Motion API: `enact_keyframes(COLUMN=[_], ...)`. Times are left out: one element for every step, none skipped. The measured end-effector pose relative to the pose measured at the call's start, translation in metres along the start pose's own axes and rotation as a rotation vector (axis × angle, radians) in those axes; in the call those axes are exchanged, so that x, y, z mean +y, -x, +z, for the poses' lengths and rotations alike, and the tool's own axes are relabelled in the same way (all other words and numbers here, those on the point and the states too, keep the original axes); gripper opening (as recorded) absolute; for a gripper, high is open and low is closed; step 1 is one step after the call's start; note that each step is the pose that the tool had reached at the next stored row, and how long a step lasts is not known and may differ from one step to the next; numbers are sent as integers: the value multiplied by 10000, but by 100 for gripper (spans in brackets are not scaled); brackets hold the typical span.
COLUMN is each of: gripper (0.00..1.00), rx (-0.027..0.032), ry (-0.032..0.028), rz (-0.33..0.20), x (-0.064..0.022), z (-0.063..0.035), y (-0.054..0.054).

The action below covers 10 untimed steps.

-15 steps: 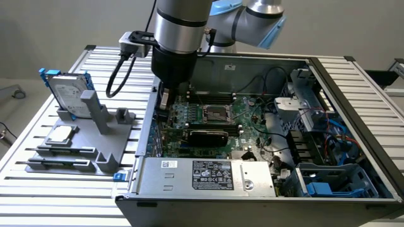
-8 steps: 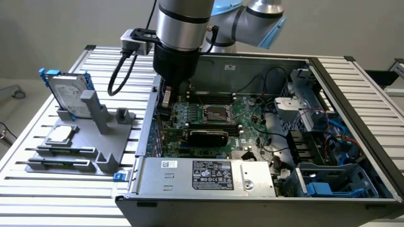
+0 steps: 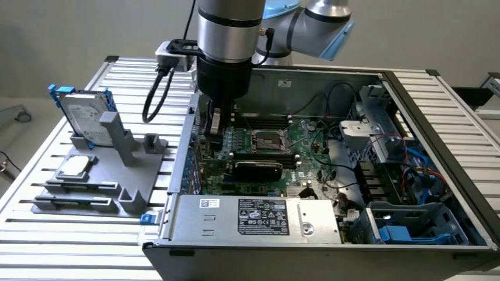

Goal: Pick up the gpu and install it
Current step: 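Press down on the gpu until it lock into place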

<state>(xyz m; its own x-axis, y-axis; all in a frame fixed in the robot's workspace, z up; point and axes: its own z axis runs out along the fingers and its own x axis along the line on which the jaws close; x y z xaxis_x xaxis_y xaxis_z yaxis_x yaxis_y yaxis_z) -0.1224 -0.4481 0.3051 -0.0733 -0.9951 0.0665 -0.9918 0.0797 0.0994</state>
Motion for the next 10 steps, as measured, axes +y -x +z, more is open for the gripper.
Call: enact_keyframes(gripper=[11,11,11,11,11,11,11,11,11,11], rx=[-12,-25,-35,-46,-56,-66,-74,-80,-83,-87], ry=[-124,-242,-353,-451,-540,-624,-694,-754,-803,-839], rz=[2,5,5,5,8,10,11,12,12,12], x=[-8,-16,-25,-35,-46,-58,-72,-86,-103,-123], z=[-1,-2,-3,-4,-5,-6,-6,-8,-11,-13], y=[1,1,2,2,3,5,6,7,8,9])
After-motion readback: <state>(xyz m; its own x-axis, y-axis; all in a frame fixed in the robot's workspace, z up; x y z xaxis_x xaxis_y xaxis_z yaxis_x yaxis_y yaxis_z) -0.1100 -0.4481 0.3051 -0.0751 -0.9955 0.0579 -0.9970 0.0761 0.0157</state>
